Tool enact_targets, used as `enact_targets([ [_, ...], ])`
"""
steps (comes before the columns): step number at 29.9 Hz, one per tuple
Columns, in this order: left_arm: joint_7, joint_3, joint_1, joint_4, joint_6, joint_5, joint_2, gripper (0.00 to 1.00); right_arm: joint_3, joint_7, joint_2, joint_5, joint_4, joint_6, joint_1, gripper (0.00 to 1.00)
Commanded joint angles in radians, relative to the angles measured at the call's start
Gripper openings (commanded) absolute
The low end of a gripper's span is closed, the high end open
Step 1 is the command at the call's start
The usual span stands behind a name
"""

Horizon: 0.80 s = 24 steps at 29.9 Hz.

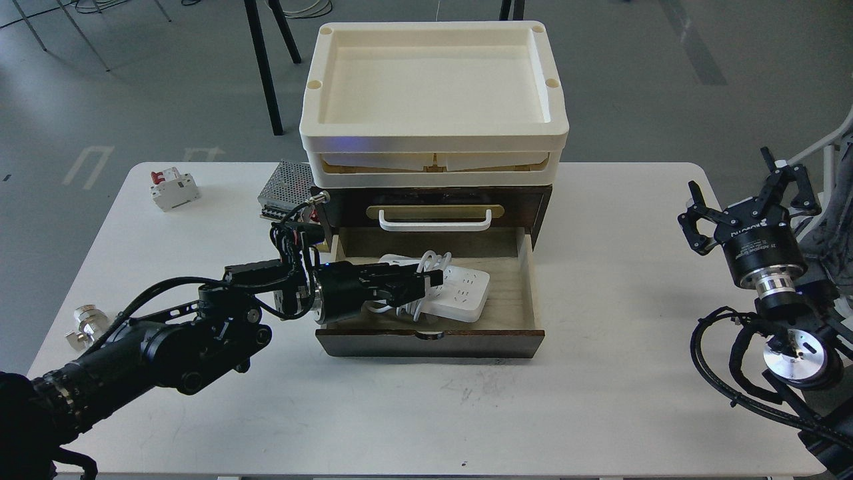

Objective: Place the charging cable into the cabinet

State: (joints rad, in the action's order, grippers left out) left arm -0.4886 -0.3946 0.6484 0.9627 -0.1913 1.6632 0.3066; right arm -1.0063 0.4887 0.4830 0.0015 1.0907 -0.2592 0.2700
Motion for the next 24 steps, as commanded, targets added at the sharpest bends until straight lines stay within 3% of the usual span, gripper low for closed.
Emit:
enact_targets([
  [1, 0.000, -0.012, -0.006, 0.069, 0.000, -0.043, 0.025, 0.87, -0.001, 0.000, 0.000, 0.000, 0.001, 0.000, 0.000, 0.99],
  [5, 0.000, -0.046, -0.009, 0.221, 0.000, -0.176, 0.146, 0.96, -0.001, 0.000, 0.000, 0.000, 0.000, 0.000, 0.000, 0.99],
  [8, 0.000, -0.043, -0.012, 0.326, 0.001, -0.237, 0.221, 0.96, -0.001, 0.000, 0.000, 0.000, 0.001, 0.000, 0.000, 0.99],
  [13, 0.000, -0.033, -0.035, 0.343, 0.007, -0.237, 0.227, 0.96, -0.001, 0.000, 0.000, 0.000, 0.001, 0.000, 0.000, 0.99],
  [16, 0.000, -0.062, -0.047, 0.419, 0.010, -0.249, 0.264, 0.96, -0.003, 0.000, 0.000, 0.000, 0.000, 0.000, 0.000, 0.99],
  [21, 0.000, -0.208, -0.145, 0.586, 0.013, -0.339, 0.405, 0.96, -0.003, 0.000, -0.001, 0.000, 0.000, 0.000, 0.000, 0.99],
  [24, 0.000, -0.350, -0.232, 0.593, 0.013, -0.452, 0.448, 0.96, -0.003, 0.000, 0.000, 0.000, 0.000, 0.000, 0.000, 0.99],
])
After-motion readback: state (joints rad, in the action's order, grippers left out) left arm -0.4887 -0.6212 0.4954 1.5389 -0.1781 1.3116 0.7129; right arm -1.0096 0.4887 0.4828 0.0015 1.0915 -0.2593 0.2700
